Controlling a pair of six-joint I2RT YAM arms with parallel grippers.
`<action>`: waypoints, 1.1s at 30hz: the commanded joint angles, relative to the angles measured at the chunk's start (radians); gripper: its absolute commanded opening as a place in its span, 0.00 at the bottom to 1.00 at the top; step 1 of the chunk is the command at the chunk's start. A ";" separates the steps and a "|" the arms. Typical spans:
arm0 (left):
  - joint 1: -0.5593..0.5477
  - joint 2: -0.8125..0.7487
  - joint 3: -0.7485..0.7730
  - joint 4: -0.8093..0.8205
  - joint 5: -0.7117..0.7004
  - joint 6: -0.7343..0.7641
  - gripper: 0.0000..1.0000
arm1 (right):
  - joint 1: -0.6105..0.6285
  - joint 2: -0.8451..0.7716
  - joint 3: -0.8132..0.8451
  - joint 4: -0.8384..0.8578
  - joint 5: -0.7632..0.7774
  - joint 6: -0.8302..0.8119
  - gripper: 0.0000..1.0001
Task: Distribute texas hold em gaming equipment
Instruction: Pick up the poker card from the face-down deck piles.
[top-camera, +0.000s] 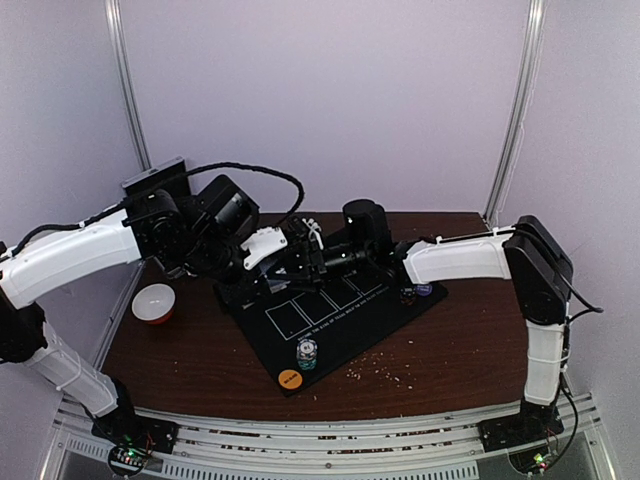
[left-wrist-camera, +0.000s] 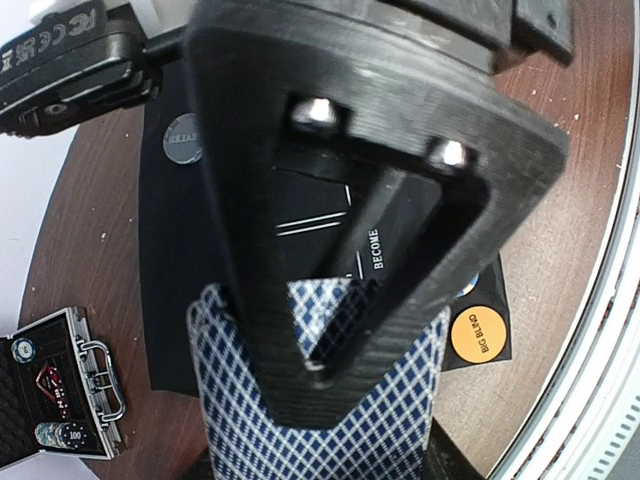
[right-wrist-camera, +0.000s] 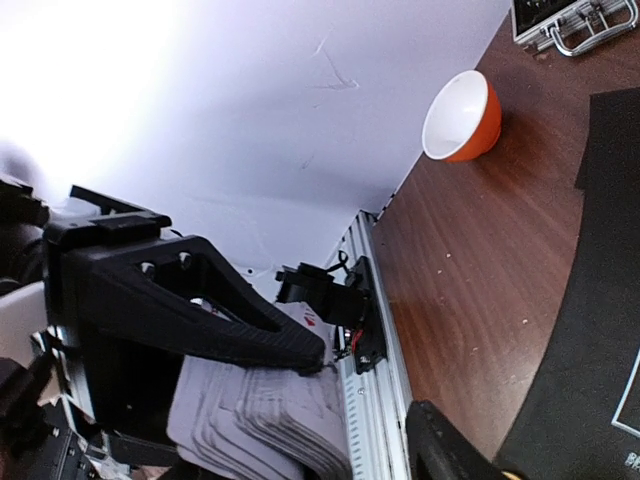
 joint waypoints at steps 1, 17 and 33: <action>0.000 -0.004 0.021 0.058 -0.007 0.019 0.43 | 0.012 0.000 0.029 0.029 -0.025 0.008 0.44; 0.007 -0.054 -0.114 0.174 -0.105 0.121 0.83 | 0.025 -0.078 0.021 -0.115 -0.020 -0.098 0.00; 0.013 -0.082 -0.155 0.261 -0.057 0.132 0.74 | 0.029 -0.107 0.021 -0.146 -0.009 -0.119 0.00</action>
